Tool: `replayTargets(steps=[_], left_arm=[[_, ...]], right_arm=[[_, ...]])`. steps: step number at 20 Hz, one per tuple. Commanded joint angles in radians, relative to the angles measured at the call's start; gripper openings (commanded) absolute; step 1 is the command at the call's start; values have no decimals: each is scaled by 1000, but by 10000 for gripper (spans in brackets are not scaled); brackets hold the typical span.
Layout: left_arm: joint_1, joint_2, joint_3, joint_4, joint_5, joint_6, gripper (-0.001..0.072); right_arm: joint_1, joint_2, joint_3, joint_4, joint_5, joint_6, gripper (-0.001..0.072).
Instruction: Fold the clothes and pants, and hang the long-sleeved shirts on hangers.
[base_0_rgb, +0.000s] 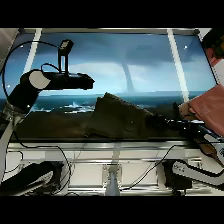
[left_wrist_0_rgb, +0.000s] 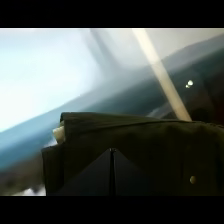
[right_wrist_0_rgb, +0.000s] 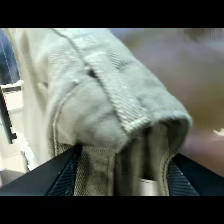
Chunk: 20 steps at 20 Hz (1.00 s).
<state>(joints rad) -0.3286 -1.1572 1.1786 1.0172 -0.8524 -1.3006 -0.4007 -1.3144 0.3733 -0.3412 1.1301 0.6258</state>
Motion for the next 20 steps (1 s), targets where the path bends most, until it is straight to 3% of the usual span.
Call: replayTargets(steps=[1,5,8,13,20], left_arm=[[0,1,1,0,0,0,25],[0,1,1,0,-1,0,25],[0,1,1,0,0,0,25],[0,1,1,0,0,0,25],[0,0,1,0,0,0,25]], right_arm=[[60,-18,43,101,75,-80,626],[55,-17,127,64,113,-64,626],[59,-18,212,-62,111,45,685],[60,-18,228,-381,34,238,682],[169,-19,228,-338,-66,261,680]])
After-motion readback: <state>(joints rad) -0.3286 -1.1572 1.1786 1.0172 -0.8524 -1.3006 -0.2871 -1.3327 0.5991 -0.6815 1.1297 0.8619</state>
